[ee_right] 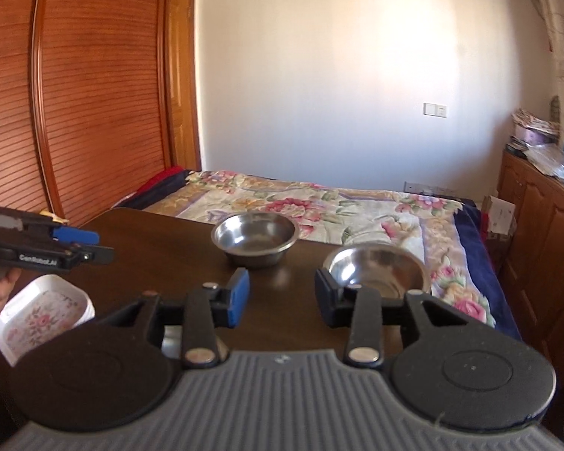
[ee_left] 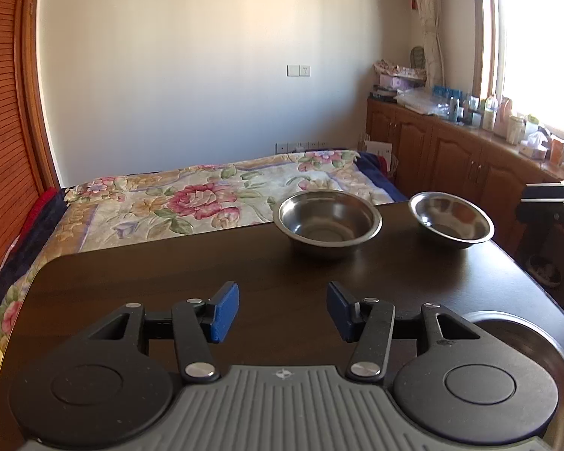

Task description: Organize plates and bowls

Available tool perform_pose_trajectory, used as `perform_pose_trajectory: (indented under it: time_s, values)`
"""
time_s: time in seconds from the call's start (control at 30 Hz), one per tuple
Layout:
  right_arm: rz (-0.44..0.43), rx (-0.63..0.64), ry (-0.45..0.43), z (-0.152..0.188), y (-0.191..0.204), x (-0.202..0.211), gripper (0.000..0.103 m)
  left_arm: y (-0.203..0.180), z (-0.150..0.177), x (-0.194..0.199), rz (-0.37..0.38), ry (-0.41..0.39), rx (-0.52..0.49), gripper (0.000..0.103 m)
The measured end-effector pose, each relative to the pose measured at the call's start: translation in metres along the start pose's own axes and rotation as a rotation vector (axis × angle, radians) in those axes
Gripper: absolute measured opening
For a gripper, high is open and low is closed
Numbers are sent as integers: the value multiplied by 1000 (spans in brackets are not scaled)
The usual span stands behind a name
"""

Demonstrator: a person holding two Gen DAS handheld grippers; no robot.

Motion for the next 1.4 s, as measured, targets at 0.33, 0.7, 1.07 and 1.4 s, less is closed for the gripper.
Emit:
perform_pose_trajectory:
  time_s: [0.33,0.7,1.07,1.4]
  values:
    - [-74,34,71,-12,-6,-49,46,10,-19,-48,-26,45,-35,56]
    - [-111,-39,130,-16,-17,-112,46,3,-35,-94,9,73,-13,57]
    - [-159,-97,189,-7,-16,-156,44,-1,-44,-130,28,104,6,57]
    - [-186,-121,227,-2,-10,-170,44,-4,-35,-146,61,162,46,44]
Point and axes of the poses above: each gripper's, at about its wrist camera, not at the fingertips, and x roughly against the way its jaws point, y to its left, z to its underside, the point moved 9 cm from there along -x, roughly the way its jaws point, and after that the axes turned 10 degrees about x, right-handed, at the moved point
